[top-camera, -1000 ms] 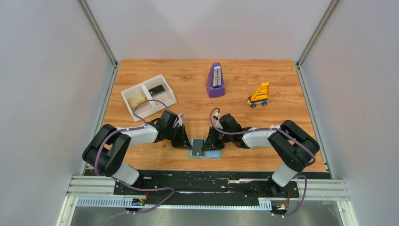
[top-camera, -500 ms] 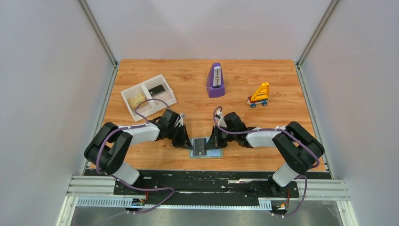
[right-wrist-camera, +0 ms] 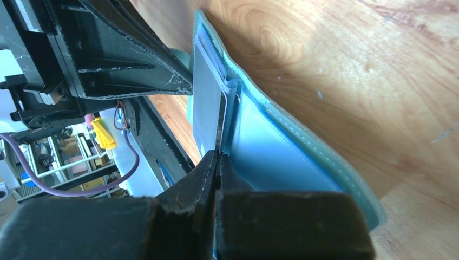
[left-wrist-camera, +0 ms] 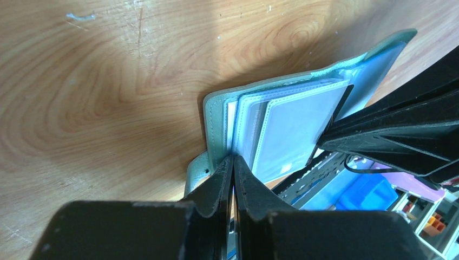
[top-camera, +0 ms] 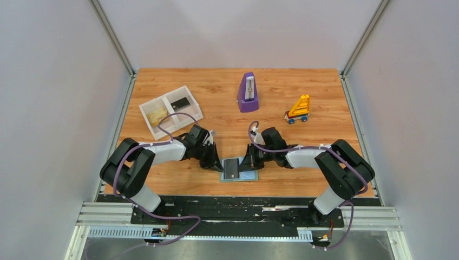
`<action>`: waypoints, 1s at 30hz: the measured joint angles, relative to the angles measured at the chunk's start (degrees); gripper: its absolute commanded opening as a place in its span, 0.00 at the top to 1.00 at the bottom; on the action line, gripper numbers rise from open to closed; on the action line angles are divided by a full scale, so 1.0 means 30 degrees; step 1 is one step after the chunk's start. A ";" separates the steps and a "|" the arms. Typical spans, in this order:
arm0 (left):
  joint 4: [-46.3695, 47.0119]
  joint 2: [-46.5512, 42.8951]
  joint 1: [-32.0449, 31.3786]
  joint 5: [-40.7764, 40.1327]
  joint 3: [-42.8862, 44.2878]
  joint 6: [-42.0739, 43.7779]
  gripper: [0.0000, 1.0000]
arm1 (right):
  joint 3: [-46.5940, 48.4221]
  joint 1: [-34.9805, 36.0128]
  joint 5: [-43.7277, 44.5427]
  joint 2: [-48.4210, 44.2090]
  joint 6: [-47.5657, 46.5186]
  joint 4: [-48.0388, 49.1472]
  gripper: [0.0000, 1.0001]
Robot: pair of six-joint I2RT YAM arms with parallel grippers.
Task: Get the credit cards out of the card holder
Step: Remove the credit card from the card holder.
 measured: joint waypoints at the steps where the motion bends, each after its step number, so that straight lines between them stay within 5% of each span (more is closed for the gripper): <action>1: 0.0000 0.0000 0.0000 0.0000 0.0007 0.0058 0.87 | 0.0000 -0.0044 -0.0291 0.0000 -0.0117 0.0007 0.99; 22: 0.0095 0.0109 0.0000 0.0219 0.0000 0.0168 0.85 | -0.0372 -0.1093 -0.2164 0.0189 0.0874 0.0255 1.00; 30: 0.0597 -0.0189 0.0000 0.0204 -0.0444 -0.0182 0.83 | -0.0525 -0.0313 -0.1668 0.0182 0.1501 0.0437 0.78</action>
